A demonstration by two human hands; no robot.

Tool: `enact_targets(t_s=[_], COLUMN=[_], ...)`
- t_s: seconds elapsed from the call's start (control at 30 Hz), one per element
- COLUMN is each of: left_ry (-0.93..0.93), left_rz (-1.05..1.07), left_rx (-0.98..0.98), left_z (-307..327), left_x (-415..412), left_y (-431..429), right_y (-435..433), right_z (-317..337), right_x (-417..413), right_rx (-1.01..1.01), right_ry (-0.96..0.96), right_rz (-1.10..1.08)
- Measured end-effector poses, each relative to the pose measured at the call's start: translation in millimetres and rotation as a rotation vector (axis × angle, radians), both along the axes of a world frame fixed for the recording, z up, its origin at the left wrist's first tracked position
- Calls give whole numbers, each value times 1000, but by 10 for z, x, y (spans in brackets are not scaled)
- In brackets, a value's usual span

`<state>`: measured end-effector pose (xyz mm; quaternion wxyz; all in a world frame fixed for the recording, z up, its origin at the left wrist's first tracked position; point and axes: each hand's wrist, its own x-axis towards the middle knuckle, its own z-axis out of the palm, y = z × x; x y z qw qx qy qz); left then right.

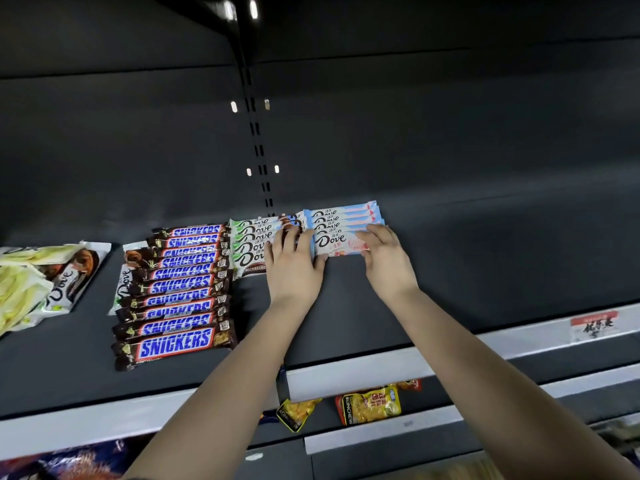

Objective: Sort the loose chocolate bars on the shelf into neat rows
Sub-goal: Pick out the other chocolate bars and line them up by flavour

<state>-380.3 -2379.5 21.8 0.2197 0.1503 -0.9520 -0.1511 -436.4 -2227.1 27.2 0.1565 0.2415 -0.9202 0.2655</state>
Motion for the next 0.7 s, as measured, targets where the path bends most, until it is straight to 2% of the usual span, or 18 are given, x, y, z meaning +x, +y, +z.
enact_targets(t_s=[0.47,0.7], left_ry=[-18,-8], left_rz=[3,-22], left_rx=[30,68], left_z=[1,158], left_x=[0,55], left_y=[-12,-9], right_y=[-34,-181], right_z=[-12,126], right_x=[15,121], right_rx=[-31,120], right_ry=[97,153], right_rz=[14,109])
